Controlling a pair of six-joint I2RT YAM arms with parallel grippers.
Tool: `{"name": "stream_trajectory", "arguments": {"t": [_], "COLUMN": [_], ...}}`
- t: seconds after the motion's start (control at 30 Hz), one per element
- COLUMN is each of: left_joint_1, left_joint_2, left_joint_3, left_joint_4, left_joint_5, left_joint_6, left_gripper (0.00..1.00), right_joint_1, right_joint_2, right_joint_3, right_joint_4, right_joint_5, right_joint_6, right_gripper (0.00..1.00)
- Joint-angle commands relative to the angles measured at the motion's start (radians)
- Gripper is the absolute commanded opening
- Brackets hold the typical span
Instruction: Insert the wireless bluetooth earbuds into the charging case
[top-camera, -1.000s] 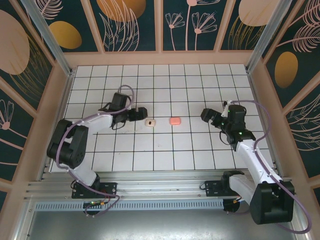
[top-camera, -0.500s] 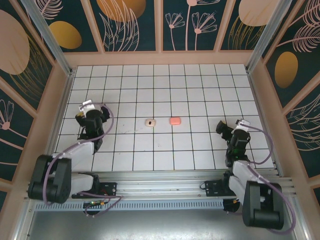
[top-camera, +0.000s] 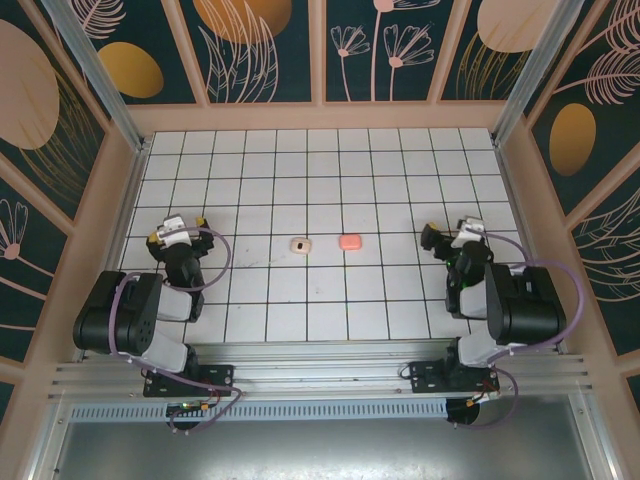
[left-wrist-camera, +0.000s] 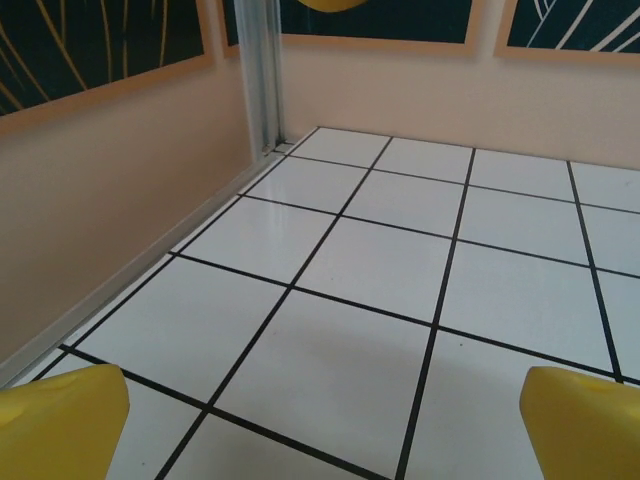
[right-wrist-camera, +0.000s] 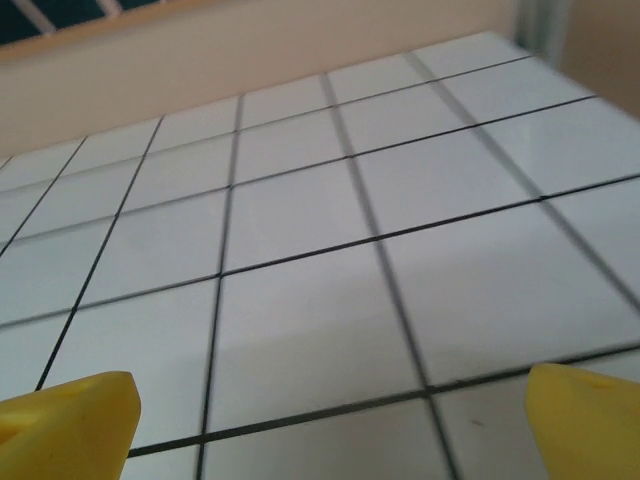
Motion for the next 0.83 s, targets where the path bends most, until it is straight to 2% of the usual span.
{"name": "stream_trajectory", "arguments": {"t": [0.0,0.03,0.8], "left_joint_1": [0.017,0.019,0.018], "left_joint_2": [-0.001,-0.004,-0.007], "left_joint_3": [0.031,0.030,0.021], "left_joint_4": [0.043,0.041,0.057], "left_joint_5": [0.070,0.070,0.070], "left_joint_6": [-0.017,-0.016,-0.013], "left_gripper": [0.99,0.99,0.99], "right_joint_1": [0.001,0.005,0.013], "right_joint_2": [0.010,0.000,0.004], "right_joint_3": [0.041,0.053,0.049], "right_joint_4": [0.081,0.030,0.048], "right_joint_5": [-0.022,-0.013,-0.001], "right_joint_6": [-0.061,-0.061,-0.067], "right_gripper": [0.99,0.99,0.99]}}
